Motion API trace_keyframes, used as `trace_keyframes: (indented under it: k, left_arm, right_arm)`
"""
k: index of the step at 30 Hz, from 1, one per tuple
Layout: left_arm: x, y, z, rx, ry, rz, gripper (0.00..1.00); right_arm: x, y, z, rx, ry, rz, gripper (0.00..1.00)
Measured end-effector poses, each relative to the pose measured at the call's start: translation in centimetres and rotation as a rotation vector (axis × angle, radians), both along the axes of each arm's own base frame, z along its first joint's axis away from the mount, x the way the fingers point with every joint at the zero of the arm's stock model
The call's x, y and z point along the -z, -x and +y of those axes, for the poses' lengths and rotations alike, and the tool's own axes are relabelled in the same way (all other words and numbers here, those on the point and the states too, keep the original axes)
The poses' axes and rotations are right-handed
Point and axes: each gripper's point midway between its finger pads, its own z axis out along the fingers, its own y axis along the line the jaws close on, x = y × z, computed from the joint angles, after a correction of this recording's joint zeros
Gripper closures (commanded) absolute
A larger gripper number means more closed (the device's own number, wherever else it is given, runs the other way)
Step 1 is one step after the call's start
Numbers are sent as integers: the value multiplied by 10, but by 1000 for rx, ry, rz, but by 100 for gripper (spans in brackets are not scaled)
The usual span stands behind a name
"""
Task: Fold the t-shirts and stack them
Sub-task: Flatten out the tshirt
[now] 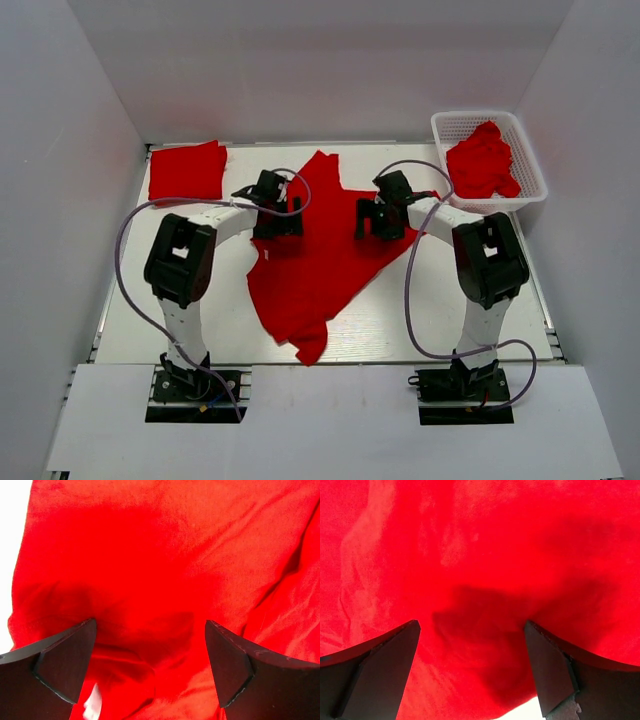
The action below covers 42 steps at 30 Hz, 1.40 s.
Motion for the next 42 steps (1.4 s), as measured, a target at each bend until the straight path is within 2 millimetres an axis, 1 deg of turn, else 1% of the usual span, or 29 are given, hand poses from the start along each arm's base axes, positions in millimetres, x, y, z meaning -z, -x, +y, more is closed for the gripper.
trace_keyframes:
  k: [2,5,8,10,11,13,14,15,16,17,19,21,22,23,24,25,27,29,30,31,32,34,35,37,38,40,42]
  left_arm:
    - [1,20,11,-36,-16,29,0]
    - [3,67,37,-103,-57,100,0]
    - [5,127,67,-174,-118,205,0]
    - [-1,159,82,-211,-150,257,0]
    - [-8,169,88,-230,-158,265,0]
    - [-22,173,93,-263,-160,242,0]
    - [-34,168,93,-269,-139,199,0]
    - [-45,164,93,-279,-129,163,0]
    - [-57,155,92,-286,-118,122,0]
    - [-70,144,90,-294,-107,77,0]
    - [-96,114,84,-303,-81,-29,0]
    - [-118,81,78,-302,-71,-119,0]
    - [-127,61,74,-297,-74,-161,0]
    - [-134,42,70,-294,-83,-189,0]
    - [-136,24,66,-291,-98,-201,0]
    - [-140,3,62,-291,-111,-220,0]
    - [-138,-39,54,-288,-138,-234,0]
    - [-126,-75,49,-286,-166,-234,0]
    - [-117,-89,49,-286,-177,-228,0]
    - [-106,-99,50,-283,-192,-212,3]
    - [-93,-107,52,-280,-207,-194,3]
    - [-68,-118,58,-273,-231,-155,9]
    - [-57,-121,62,-270,-241,-135,10]
    - [-35,-122,71,-252,-258,-94,11]
    - [-27,-122,74,-242,-263,-79,14]
    - [-19,-124,79,-215,-260,-67,14]
    - [-18,-132,82,-170,-249,-89,17]
  right_arm:
    - [-1,6,8,-35,-34,-2,10]
    - [-3,29,23,-115,-80,-1,10]
    - [-4,70,43,-239,-125,34,10]
    - [-6,96,56,-326,-149,52,10]
    - [-8,108,62,-361,-159,63,10]
    - [-15,127,73,-419,-184,70,10]
    - [-22,132,77,-438,-196,66,10]
    - [-30,133,79,-444,-203,43,10]
    - [-42,130,78,-437,-205,11,10]
    - [-54,122,77,-417,-198,-28,10]
    - [-80,97,73,-337,-176,-106,10]
    - [-107,63,69,-240,-153,-185,10]
    - [-119,46,66,-189,-147,-216,10]
    - [-128,31,61,-145,-140,-238,10]
    - [-130,23,57,-107,-130,-250,10]
    - [-135,6,49,-62,-126,-265,10]
    - [-128,-8,29,16,-96,-245,10]
    - [-113,-14,7,81,-59,-202,10]
    - [-106,-16,-3,108,-43,-180,10]
    - [-101,-17,-12,131,-29,-163,10]
    - [-98,-18,-22,154,-16,-146,10]
    - [-95,-20,-37,189,1,-132,10]
    - [-94,-21,-42,202,7,-129,10]
    - [-93,-21,-50,219,16,-121,10]
    - [-92,-21,-52,225,19,-115,10]
    - [-91,-21,-59,238,26,-105,10]
    - [-89,-20,-64,248,32,-96,10]
